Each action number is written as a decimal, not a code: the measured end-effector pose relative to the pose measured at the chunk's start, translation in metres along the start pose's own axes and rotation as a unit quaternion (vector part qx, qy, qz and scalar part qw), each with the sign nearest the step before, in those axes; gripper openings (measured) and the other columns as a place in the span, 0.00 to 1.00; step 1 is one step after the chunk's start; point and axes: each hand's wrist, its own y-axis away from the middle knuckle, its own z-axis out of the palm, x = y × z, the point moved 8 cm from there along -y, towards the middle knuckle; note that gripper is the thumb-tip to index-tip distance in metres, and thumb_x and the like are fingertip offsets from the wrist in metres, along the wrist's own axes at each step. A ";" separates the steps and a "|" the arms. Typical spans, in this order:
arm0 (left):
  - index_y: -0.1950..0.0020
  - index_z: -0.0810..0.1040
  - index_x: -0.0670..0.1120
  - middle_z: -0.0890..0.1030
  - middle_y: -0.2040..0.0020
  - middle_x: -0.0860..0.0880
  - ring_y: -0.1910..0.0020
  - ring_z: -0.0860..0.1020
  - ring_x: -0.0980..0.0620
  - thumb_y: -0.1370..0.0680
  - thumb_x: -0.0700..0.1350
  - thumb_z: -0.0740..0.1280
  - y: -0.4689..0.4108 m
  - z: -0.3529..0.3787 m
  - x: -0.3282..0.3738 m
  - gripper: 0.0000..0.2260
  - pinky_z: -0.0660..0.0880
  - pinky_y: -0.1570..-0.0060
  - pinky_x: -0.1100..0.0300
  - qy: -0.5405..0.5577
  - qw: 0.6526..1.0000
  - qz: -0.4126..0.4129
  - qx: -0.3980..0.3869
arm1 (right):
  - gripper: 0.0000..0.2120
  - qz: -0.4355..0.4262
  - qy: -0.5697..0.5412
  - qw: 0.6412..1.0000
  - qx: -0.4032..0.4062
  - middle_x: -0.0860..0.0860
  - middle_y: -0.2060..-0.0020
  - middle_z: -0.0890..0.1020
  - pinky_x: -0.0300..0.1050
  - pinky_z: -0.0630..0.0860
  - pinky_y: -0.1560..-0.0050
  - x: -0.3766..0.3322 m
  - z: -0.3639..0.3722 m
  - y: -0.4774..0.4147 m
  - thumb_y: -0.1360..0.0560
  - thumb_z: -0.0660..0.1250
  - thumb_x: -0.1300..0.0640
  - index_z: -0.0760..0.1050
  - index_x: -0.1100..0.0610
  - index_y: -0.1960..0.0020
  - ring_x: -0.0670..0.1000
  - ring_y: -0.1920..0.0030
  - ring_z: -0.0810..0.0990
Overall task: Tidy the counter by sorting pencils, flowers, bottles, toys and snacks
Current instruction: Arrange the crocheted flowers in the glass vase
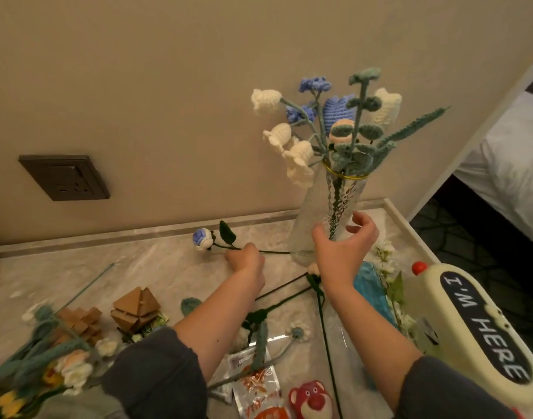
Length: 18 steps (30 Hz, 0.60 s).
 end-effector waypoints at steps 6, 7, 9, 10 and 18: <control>0.26 0.59 0.44 0.68 0.30 0.44 0.36 0.72 0.44 0.20 0.36 0.59 0.001 0.003 -0.002 0.23 0.71 0.34 0.50 -0.018 0.999 0.018 0.030 | 0.49 0.050 0.015 0.996 -0.072 0.48 0.32 0.68 0.54 0.68 0.30 0.015 0.018 -0.009 0.41 0.78 0.43 0.59 0.52 0.26 0.50 0.31 0.67; 0.26 0.61 0.44 0.68 0.30 0.44 0.36 0.72 0.44 0.20 0.35 0.59 0.000 0.003 -0.003 0.22 0.71 0.34 0.50 -0.021 0.999 0.022 0.032 | 0.51 0.052 0.010 0.995 -0.083 0.49 0.31 0.68 0.54 0.67 0.30 0.016 0.021 -0.012 0.41 0.79 0.43 0.57 0.52 0.25 0.50 0.30 0.67; 0.28 0.64 0.45 0.69 0.31 0.43 0.36 0.72 0.44 0.20 0.35 0.59 -0.004 0.003 -0.003 0.21 0.71 0.34 0.49 -0.028 0.998 0.032 0.037 | 0.53 0.053 -0.014 0.993 -0.105 0.49 0.29 0.68 0.53 0.67 0.29 0.015 0.027 -0.019 0.41 0.80 0.45 0.55 0.51 0.24 0.50 0.29 0.67; 0.29 0.65 0.45 0.70 0.32 0.43 0.36 0.72 0.43 0.20 0.35 0.59 -0.006 0.003 -0.003 0.20 0.71 0.34 0.48 -0.028 0.998 0.037 0.040 | 0.54 0.054 -0.025 0.992 -0.114 0.49 0.30 0.68 0.51 0.68 0.29 0.014 0.030 -0.023 0.41 0.81 0.46 0.55 0.52 0.24 0.49 0.30 0.67; 0.47 0.71 0.49 0.75 0.55 0.45 0.60 0.74 0.49 0.18 0.38 0.54 0.001 0.008 0.019 0.09 0.76 0.53 0.56 0.046 0.987 0.146 0.057 | 0.49 0.053 -0.060 0.991 -0.110 0.40 0.42 0.72 0.23 0.65 0.53 0.004 0.037 -0.040 0.45 0.80 0.47 0.60 0.48 0.29 0.42 0.42 0.73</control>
